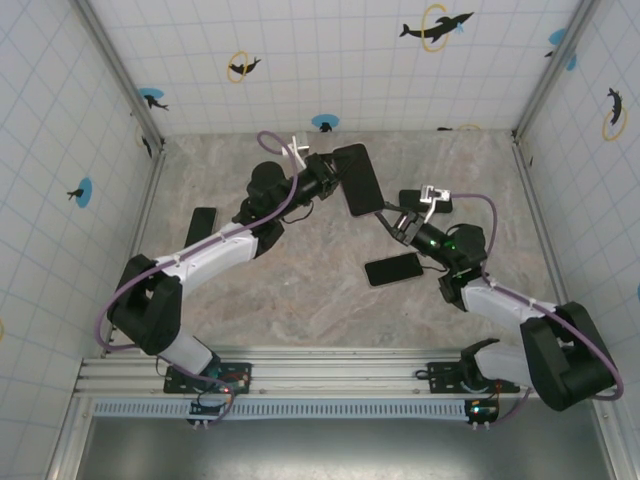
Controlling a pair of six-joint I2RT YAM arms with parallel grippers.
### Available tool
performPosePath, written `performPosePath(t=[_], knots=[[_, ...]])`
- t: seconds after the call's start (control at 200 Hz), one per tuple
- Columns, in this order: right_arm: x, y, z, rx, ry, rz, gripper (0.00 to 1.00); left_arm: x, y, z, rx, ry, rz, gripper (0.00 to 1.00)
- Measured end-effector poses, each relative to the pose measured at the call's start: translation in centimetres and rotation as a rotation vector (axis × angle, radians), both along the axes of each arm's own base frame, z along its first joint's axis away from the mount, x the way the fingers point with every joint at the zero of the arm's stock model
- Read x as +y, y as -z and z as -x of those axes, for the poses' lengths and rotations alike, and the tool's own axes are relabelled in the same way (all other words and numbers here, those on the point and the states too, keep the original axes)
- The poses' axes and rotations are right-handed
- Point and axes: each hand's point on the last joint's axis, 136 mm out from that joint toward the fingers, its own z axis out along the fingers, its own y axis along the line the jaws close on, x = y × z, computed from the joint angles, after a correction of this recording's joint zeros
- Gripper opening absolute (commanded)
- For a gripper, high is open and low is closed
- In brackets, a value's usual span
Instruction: Take the phone out of the phone case
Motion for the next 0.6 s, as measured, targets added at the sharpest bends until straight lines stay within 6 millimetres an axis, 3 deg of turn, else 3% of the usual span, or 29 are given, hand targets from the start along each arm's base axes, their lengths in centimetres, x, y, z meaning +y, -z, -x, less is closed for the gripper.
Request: performPosePath(t=[0.295,0.601], knots=[[0.3,-0.7,0.0,0.078,-0.020,-0.090,0.09,0.3,0.7,-0.3,0.012,-0.027,0.006,0.29],[0.1,-1.1,-0.2,0.130,-0.019,-0.149,0.00,0.1,1.1,0.0,0.023,-0.021,0.004,0.47]])
